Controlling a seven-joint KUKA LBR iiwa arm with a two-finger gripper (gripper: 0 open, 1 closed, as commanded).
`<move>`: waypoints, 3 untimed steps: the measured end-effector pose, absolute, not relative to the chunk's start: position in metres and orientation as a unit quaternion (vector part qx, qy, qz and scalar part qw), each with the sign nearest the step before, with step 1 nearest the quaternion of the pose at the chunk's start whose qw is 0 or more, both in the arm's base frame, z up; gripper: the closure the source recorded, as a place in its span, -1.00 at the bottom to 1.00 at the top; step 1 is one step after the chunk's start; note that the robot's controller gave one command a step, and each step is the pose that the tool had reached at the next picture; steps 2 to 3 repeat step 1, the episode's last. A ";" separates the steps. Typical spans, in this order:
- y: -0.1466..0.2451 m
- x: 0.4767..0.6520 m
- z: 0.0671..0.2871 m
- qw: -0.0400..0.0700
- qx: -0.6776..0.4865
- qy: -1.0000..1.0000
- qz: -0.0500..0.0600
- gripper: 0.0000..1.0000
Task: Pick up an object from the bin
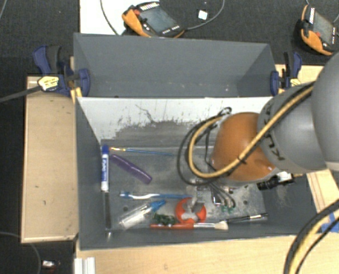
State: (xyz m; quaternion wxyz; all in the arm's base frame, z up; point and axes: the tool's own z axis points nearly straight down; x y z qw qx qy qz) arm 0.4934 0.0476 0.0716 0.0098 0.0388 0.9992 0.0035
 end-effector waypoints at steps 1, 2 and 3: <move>0.038 0.502 0.071 0.009 0.068 0.998 0.004 1.00; 0.038 0.502 0.071 0.009 0.068 0.998 0.004 1.00; 0.038 0.502 0.071 0.009 0.068 0.998 0.004 1.00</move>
Offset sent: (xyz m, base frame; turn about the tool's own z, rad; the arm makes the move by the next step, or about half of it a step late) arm 0.0011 0.0054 0.0151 -0.0213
